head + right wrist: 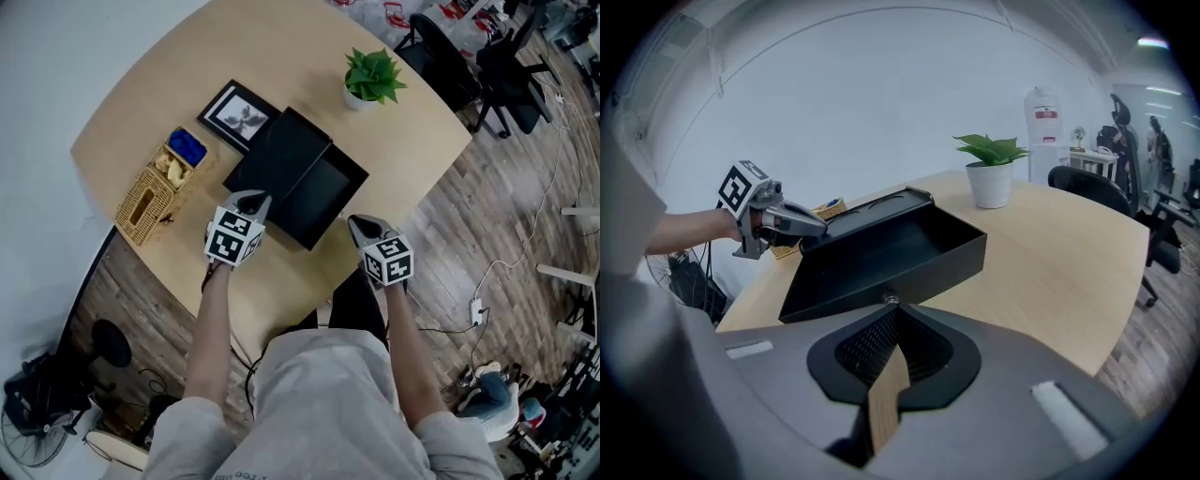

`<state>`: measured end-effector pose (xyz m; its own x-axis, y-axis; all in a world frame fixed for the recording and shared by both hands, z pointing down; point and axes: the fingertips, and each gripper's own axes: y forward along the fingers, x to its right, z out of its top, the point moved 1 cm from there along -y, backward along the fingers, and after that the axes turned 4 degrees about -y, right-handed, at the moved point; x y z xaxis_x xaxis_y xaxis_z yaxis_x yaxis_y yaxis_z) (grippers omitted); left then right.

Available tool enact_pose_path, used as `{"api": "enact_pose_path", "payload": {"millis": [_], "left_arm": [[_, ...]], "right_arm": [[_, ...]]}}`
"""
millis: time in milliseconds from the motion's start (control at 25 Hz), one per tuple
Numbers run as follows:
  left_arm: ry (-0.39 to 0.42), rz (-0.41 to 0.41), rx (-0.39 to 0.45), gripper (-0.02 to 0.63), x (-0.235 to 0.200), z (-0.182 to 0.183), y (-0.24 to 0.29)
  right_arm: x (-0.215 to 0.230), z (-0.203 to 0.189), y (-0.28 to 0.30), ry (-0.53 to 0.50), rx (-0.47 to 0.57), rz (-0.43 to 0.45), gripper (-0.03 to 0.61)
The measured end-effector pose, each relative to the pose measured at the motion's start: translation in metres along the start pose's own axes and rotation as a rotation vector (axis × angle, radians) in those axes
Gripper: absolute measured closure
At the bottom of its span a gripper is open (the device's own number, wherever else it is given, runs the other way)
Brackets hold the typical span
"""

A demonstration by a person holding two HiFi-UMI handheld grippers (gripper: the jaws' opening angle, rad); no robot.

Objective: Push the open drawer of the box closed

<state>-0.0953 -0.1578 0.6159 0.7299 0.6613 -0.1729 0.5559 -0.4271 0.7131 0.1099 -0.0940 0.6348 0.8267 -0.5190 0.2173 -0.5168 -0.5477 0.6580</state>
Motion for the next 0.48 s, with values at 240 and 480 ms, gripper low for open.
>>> {"api": "enact_pose_path", "payload": {"millis": [240, 480], "left_arm": [[0.025, 0.001, 0.013, 0.561, 0.001, 0.0, 0.002], [0.034, 0.017, 0.04, 0.561, 0.0, -0.001, 0.002]], "right_arm": [[-0.002, -0.006, 0.007, -0.029, -0.025, 0.013, 0.577], [-0.002, -0.013, 0.01, -0.035, -0.026, 0.025, 0.575]]}}
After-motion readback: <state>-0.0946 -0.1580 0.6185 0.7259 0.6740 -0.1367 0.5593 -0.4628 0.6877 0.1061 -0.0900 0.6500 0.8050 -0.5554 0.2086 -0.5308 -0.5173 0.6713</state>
